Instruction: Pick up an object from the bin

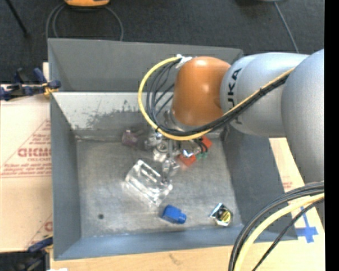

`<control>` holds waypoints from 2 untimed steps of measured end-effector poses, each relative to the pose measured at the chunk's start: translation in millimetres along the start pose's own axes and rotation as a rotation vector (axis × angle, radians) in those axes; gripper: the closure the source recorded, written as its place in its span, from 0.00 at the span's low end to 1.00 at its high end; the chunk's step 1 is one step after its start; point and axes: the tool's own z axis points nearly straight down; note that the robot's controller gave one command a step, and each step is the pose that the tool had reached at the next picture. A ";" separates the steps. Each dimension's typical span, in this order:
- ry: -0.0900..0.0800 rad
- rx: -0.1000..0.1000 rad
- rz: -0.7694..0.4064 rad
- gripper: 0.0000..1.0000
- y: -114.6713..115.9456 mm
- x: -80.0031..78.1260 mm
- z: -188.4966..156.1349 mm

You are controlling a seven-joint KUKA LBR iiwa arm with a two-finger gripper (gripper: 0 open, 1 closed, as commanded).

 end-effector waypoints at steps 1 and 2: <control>0.000 0.004 -0.154 0.00 34.1 21.7 25.4; -0.035 0.011 -0.327 0.00 53.2 101.0 -19.4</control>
Offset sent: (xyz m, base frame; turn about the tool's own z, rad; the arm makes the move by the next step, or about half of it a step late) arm -0.0358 0.0272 -0.0306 -0.1562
